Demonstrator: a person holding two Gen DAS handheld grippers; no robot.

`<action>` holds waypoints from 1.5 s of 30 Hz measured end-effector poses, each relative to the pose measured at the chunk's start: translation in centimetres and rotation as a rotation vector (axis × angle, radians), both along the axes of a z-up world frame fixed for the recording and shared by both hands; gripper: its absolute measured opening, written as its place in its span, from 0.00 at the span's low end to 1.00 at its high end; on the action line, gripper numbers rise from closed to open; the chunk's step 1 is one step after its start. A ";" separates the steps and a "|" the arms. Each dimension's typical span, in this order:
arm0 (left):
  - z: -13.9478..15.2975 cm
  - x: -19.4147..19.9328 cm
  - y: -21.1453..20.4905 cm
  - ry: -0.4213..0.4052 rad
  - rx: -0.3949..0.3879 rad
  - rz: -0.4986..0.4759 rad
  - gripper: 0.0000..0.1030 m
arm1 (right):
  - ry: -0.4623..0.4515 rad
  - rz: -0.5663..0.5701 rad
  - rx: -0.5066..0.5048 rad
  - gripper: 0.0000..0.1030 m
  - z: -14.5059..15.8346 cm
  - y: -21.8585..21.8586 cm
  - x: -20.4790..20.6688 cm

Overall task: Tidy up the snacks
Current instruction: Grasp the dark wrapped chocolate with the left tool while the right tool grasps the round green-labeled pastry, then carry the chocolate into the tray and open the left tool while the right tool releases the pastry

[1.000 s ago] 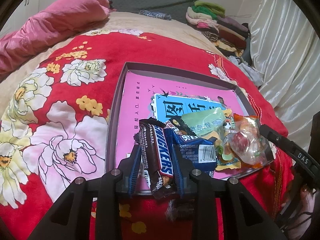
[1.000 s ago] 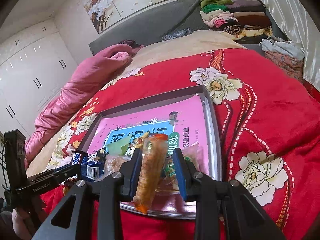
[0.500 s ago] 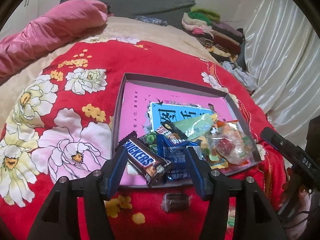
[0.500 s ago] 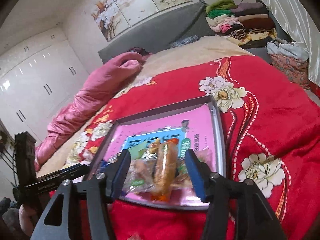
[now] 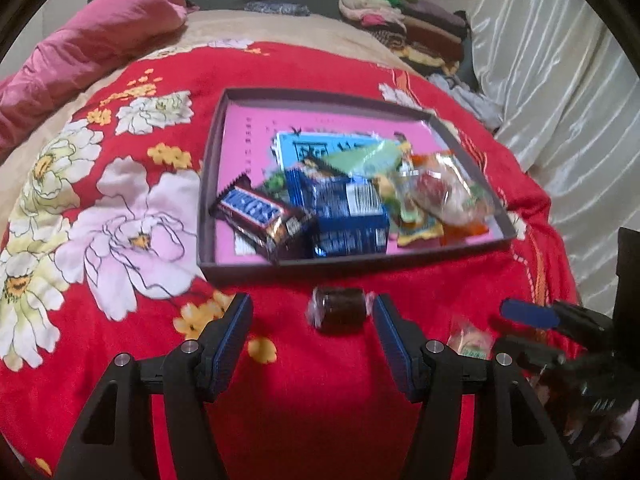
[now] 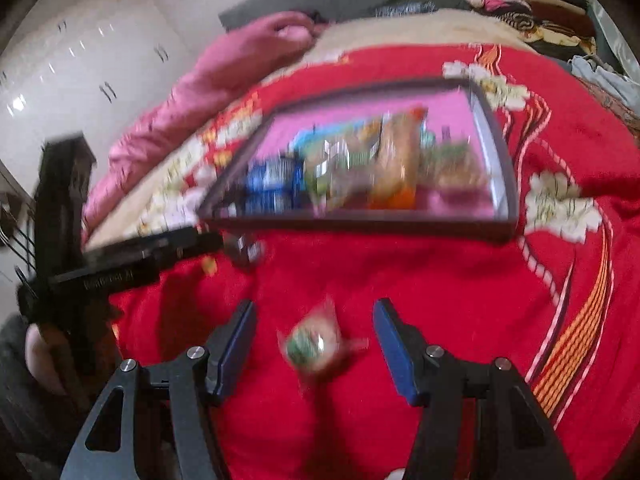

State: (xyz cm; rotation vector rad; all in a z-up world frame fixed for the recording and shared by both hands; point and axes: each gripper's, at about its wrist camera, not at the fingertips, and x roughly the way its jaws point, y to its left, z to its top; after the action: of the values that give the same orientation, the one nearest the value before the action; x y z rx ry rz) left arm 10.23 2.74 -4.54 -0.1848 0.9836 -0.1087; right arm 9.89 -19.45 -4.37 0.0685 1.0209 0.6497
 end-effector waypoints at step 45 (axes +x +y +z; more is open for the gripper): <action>2.5 0.7 0.4 -0.079 -0.093 0.029 0.33 | -0.235 -0.051 0.093 0.38 3.5 -2.7 2.7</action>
State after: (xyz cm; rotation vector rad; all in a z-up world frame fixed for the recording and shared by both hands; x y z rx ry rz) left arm 10.98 3.13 -2.06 -0.2778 0.8978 -0.1344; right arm 12.62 -22.13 -0.84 0.0972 0.7605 0.6427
